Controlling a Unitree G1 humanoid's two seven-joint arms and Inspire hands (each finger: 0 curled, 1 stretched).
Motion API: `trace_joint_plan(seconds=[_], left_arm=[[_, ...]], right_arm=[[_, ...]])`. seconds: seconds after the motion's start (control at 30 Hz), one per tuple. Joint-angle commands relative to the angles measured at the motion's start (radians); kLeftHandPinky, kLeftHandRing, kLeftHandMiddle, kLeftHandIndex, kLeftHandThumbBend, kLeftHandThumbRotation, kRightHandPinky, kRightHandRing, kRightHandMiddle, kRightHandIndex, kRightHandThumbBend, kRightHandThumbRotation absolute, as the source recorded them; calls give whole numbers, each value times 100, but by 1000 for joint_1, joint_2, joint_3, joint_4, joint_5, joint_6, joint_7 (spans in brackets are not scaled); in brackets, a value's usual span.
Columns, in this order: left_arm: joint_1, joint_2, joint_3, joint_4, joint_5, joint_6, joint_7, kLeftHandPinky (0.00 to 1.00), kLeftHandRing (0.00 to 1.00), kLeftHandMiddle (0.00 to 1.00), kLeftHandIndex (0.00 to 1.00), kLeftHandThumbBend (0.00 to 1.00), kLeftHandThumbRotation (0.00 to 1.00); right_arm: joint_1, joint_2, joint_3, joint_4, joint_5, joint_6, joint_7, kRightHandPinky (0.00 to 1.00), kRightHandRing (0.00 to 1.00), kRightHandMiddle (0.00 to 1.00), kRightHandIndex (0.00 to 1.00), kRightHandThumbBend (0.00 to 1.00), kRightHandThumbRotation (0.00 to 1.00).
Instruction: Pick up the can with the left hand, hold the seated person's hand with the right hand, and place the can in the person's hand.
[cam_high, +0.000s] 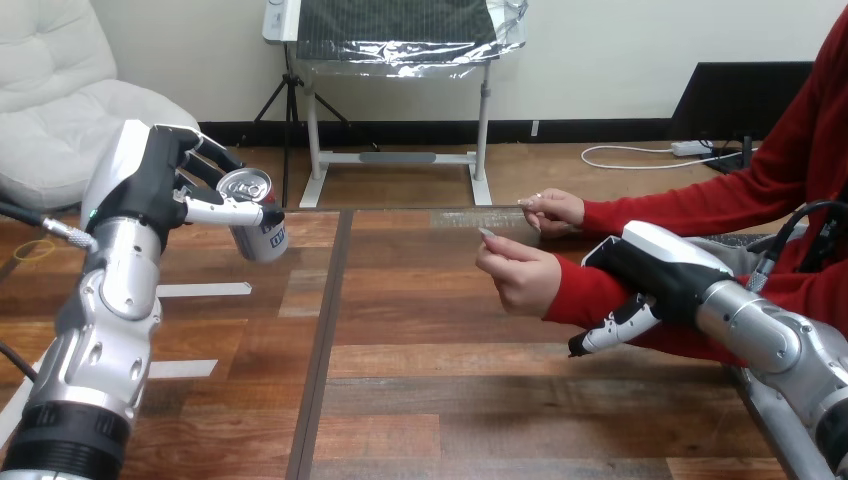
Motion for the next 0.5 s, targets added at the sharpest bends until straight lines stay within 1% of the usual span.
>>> trace_joint_plan(seconds=[0.0, 0.17, 0.37, 0.47], left_arm=[[-44, 12, 21, -81, -1, -18, 5, 36, 38, 42, 48, 75, 0], [-41, 10, 23, -85, -5, -26, 3, 36, 38, 42, 48, 75, 0], [-40, 5, 16, -103, 4, 1, 0, 36, 38, 42, 48, 75, 0], [-40, 2, 14, -110, 6, 10, -2, 35, 37, 42, 48, 75, 0]], right_arm=[[-40, -15, -28, -45, 20, -27, -30, 29, 31, 35, 35, 72, 4], [-42, -19, -26, -48, 10, -32, -40, 29, 31, 35, 34, 73, 7], [-42, -18, -31, -56, 12, -47, -43, 27, 29, 33, 33, 73, 8], [-44, -17, -32, -56, 14, -47, -38, 26, 29, 33, 33, 73, 9]])
